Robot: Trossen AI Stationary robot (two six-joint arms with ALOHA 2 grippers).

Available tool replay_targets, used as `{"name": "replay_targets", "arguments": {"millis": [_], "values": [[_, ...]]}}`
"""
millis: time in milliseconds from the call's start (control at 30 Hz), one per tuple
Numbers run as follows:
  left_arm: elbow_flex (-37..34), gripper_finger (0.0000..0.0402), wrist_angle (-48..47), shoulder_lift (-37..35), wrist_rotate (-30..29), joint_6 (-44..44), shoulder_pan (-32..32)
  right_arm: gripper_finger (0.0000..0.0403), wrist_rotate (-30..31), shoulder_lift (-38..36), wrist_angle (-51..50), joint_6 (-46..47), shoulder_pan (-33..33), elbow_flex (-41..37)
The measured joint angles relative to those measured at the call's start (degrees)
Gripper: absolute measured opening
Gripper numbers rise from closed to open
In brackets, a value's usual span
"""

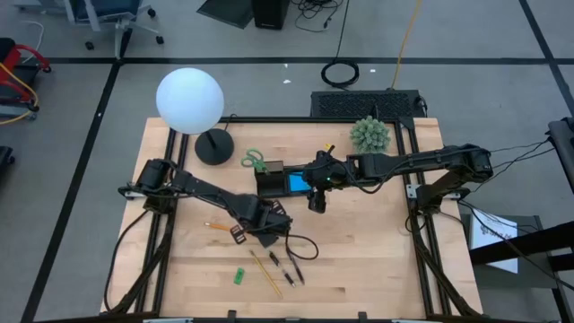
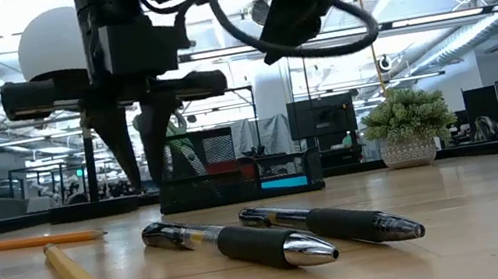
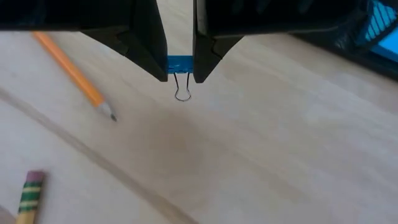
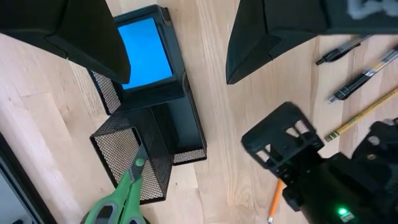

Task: Pick and place office supplies into organizer
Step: Put the blue binder clip into the black desk organizer

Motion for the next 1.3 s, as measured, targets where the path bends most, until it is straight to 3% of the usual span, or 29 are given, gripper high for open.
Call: {"name": "replay_targets", "arguments": {"millis": [400, 900, 1300], "values": [[0.00, 0.0047, -1.74, -1.05, -1.41, -1.30, 2.72, 0.0254, 0.02, 0.00, 0.69, -0.02, 0.00, 0.01], [0.03, 0.0047, 1.70, -12.10, -4.26, -1.77, 8.60, 0.0254, 0.28, -4.29, -0.86, 0.64, 0.32, 0.05], [0.00, 0.0046, 3.37, -11.82, -3.54, -0.12, 13.05, 0.0254, 0.30, -4.35, -0.93, 0.49, 0.74, 0.03]]}}
